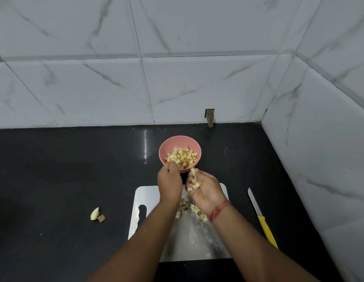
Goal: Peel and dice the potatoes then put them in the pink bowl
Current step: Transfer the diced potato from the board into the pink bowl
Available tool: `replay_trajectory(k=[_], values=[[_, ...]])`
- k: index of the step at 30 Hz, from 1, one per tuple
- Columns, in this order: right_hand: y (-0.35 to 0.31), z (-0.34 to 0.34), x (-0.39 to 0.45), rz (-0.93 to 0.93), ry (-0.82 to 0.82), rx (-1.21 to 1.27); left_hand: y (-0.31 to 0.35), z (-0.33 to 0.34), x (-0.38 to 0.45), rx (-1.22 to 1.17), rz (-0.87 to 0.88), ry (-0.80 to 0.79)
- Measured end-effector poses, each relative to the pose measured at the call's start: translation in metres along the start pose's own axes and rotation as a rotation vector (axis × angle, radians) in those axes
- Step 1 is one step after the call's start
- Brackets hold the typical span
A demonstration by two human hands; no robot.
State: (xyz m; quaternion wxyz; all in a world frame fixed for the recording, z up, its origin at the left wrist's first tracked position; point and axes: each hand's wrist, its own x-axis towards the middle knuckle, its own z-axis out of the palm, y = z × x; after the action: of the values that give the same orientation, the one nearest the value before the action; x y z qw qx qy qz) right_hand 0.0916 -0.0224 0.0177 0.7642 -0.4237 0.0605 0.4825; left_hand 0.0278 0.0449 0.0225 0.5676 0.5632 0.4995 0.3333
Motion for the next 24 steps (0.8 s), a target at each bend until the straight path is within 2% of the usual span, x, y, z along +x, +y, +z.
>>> replay_trajectory(k=[3,7,9,11,14,18,24], values=[[-0.023,0.040,0.022,0.001,-0.008,0.048,0.028,0.016,0.033,-0.101,-0.008,0.054],[-0.046,0.081,0.059,-0.041,0.072,-0.131,0.046,0.034,0.079,-0.078,-0.102,0.021],[-0.049,0.089,0.076,-0.066,0.131,-0.384,0.042,0.039,0.097,0.080,-0.115,-0.044],[-0.050,0.088,0.090,-0.149,0.191,-0.788,0.035,0.041,0.106,0.186,-0.089,-0.091],[-0.052,0.084,0.096,-0.284,0.186,-1.180,0.026,0.039,0.113,0.286,-0.044,-0.108],[-0.052,0.084,0.101,-0.335,0.110,-1.487,0.022,0.035,0.116,0.413,0.042,-0.106],[-0.058,0.079,0.099,-0.411,0.009,-1.719,0.025,0.027,0.113,0.471,0.137,-0.207]])
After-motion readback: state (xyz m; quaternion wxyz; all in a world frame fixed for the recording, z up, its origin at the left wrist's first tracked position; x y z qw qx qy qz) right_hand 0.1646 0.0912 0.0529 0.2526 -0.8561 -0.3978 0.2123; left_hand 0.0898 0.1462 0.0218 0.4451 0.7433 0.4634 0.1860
